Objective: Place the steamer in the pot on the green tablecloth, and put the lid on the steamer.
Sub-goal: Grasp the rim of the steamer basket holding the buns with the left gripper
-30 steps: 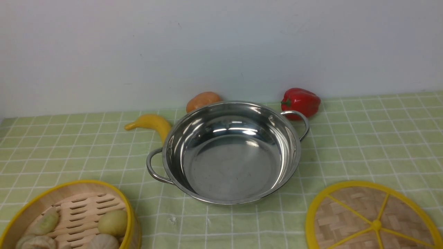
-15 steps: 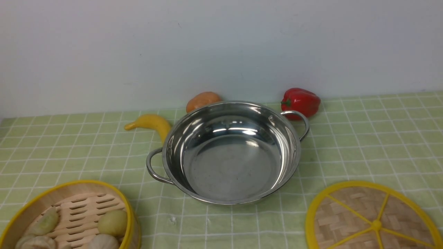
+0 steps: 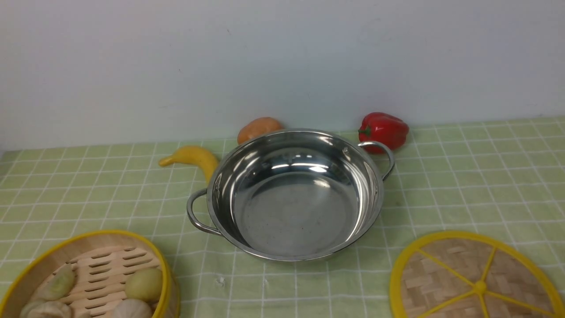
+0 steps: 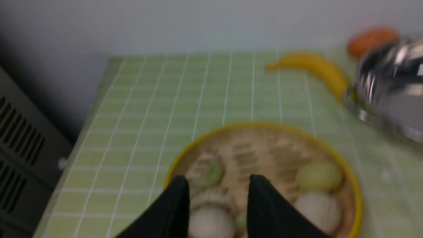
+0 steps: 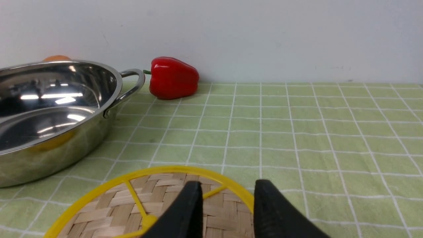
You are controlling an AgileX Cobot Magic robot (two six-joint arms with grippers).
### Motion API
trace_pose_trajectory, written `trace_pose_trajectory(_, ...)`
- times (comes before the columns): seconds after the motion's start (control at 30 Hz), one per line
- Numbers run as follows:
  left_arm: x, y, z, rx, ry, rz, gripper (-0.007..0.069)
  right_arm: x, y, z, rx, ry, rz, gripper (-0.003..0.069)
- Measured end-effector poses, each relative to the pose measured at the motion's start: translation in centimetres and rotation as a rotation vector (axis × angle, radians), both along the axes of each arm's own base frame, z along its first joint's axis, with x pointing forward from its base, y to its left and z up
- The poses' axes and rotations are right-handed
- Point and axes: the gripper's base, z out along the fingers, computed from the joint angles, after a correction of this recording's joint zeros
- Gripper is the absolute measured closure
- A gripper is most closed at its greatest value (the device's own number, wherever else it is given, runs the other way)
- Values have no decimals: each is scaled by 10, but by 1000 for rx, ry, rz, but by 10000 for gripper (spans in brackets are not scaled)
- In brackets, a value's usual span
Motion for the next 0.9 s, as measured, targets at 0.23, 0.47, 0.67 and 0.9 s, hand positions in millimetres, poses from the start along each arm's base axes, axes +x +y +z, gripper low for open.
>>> trace_pose_trajectory(0.23,31,-24,-24,177,355,-620,405,0,0,0,0,0,0,418)
trace_pose_trajectory(0.47,65,-36,-44,205,512,-817,381,0,0,0,0,0,0,418)
trace_pose_trajectory(0.67,91,-39,-62,190,604,-799,329,0,0,0,0,0,0,418)
trace_pose_trajectory(0.9,107,-34,-79,195,717,-726,305,0,0,0,1,0,0,418)
